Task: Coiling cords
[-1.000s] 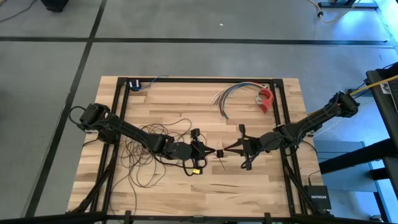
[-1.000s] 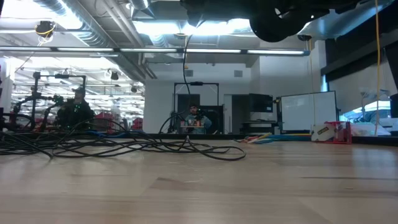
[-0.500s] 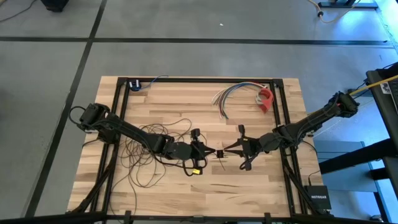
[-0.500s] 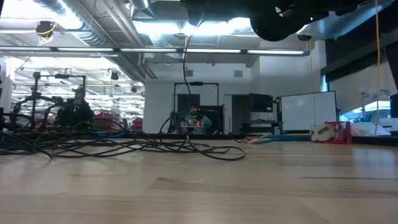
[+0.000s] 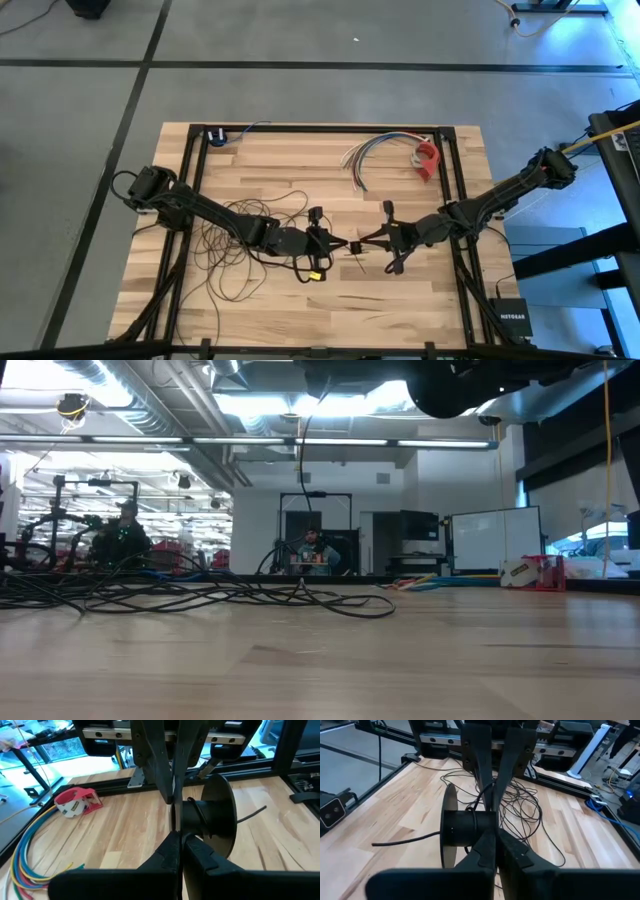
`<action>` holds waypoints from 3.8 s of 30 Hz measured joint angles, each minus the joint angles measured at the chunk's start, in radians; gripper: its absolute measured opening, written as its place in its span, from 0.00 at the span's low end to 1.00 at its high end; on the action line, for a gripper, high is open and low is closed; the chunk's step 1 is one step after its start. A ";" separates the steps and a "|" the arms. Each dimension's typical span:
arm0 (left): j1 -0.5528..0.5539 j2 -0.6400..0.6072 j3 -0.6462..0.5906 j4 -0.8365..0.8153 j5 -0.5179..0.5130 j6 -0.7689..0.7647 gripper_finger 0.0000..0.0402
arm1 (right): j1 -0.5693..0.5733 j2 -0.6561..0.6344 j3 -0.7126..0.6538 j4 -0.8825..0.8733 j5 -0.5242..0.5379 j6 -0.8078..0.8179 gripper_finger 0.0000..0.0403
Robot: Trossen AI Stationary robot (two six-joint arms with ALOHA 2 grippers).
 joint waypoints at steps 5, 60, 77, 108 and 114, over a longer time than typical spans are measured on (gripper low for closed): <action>0.000 0.000 0.000 0.000 -0.001 -0.030 0.04 | 0.000 0.000 0.000 -0.006 0.019 -0.003 0.02; 0.147 0.219 0.001 -0.324 -0.153 0.182 0.42 | 0.000 0.000 0.000 -0.187 0.166 0.093 0.01; 0.165 0.200 0.000 -0.368 -0.154 0.073 0.03 | 0.000 0.000 0.000 -0.187 0.170 0.095 0.01; 0.005 -0.201 0.001 -0.274 -0.306 -0.303 0.01 | 0.000 0.034 0.000 -0.290 0.258 0.162 0.01; -0.028 -0.185 0.001 -0.167 -0.304 -0.288 0.00 | 0.000 0.105 0.000 -0.242 0.434 0.188 0.01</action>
